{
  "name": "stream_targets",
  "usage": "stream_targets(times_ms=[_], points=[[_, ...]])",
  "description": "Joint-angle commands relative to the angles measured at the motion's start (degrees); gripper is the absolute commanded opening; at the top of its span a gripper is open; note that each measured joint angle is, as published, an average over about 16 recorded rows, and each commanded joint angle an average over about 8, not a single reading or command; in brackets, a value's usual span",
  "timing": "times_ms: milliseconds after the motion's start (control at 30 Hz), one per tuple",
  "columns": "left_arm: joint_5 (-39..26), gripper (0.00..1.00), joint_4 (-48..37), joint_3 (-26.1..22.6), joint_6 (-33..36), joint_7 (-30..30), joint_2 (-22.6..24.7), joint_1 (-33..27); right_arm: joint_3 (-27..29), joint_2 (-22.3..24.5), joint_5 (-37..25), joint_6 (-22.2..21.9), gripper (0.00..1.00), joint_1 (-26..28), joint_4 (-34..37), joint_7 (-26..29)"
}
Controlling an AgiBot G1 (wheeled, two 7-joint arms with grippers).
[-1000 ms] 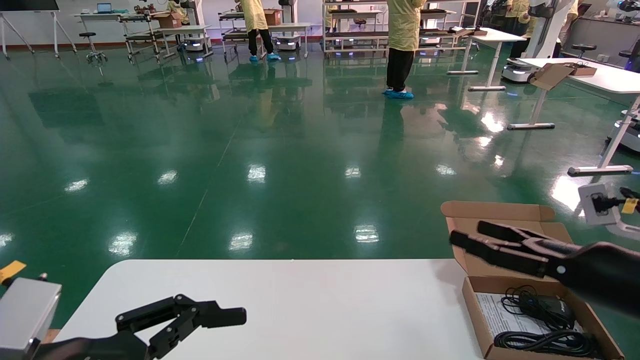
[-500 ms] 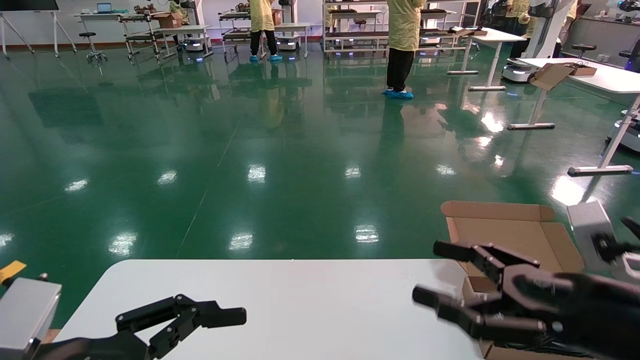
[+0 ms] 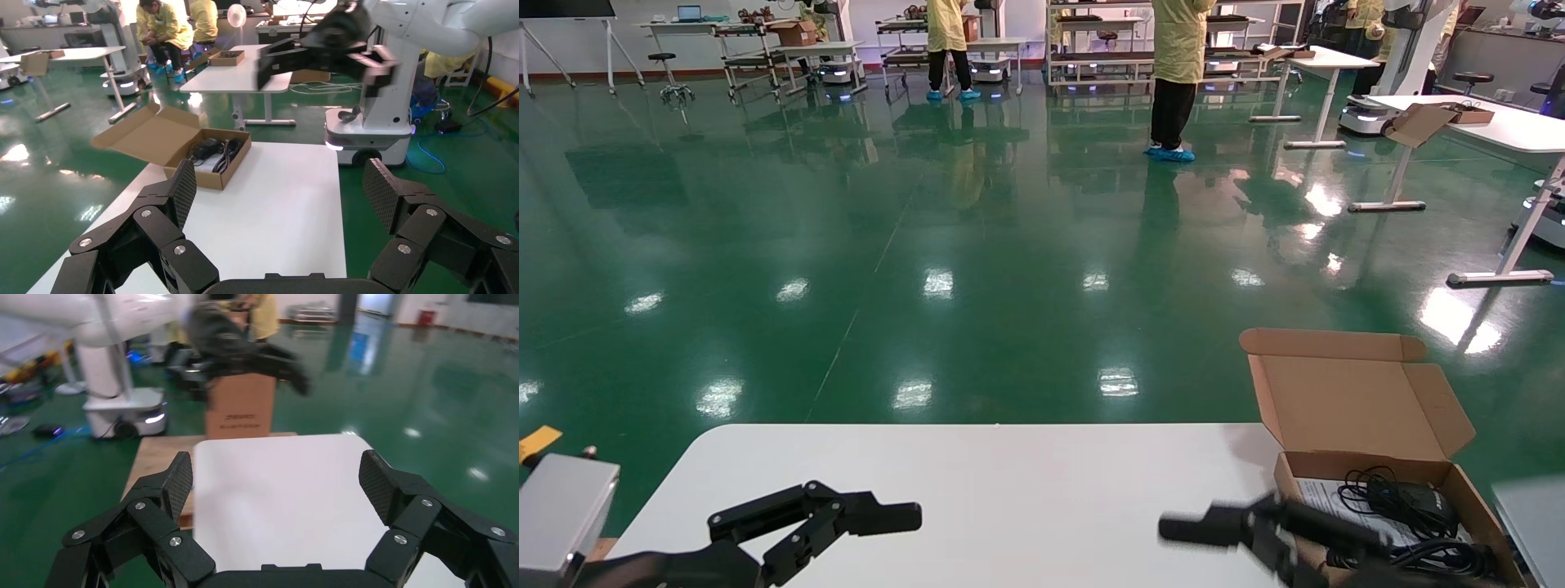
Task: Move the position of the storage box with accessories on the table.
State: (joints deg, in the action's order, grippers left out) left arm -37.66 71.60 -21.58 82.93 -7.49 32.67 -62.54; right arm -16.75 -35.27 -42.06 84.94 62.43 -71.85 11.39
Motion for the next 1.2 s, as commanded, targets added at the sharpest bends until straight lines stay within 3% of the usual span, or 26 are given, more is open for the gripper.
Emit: stream_targets(times_ms=[33, 1200], points=[[0.0, 1.0, 0.0, 0.0, 0.0, 0.0, 0.0, 0.0, 0.92, 0.3, 0.3, 1.03, 1.0, -1.11, -2.31, -0.73], [0.01, 1.0, -0.01, 0.01, -0.01, 0.0, -0.01, 0.01, 0.7, 0.26, 0.23, 0.71, 1.0, -0.85, -1.61, -0.61]])
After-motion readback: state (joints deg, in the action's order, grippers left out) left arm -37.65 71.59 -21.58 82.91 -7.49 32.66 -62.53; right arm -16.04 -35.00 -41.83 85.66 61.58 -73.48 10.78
